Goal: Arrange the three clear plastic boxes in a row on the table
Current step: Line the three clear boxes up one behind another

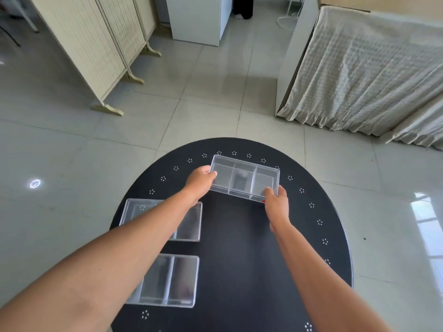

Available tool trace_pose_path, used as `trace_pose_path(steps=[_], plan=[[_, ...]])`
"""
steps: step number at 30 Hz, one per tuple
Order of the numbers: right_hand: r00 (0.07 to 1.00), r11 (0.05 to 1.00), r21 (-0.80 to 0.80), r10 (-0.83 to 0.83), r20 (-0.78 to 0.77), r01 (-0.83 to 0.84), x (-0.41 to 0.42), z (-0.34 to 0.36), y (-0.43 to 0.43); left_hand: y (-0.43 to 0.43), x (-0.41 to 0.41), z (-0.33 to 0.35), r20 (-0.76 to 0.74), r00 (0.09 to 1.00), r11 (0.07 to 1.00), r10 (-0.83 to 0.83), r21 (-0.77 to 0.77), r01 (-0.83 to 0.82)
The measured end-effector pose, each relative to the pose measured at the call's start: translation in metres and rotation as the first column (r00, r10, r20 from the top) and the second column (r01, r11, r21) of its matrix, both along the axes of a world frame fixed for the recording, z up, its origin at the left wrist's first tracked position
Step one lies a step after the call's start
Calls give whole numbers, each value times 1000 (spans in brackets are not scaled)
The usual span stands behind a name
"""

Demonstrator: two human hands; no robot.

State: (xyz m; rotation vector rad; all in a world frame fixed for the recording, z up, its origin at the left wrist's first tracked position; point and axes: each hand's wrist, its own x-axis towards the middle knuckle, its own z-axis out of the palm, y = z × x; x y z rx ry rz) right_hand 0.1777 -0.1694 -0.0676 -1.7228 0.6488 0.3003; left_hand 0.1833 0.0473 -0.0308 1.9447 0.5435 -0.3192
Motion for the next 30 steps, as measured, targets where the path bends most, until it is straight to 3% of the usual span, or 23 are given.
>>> trace_pose_path(steps=[7,17,30], plan=[[990,991,17,135,31,-136,-6,13,71,81,-20,7,82,996,995,21,97,-29],[948,948,1,318,21,-318,-18,17,154,161,-51,-7,-7,992,991,129,24,-129],[950,947,-80,307,-62,-311,-19,7,160,180,-53,-24,-20,992,990,127,-60,-128]])
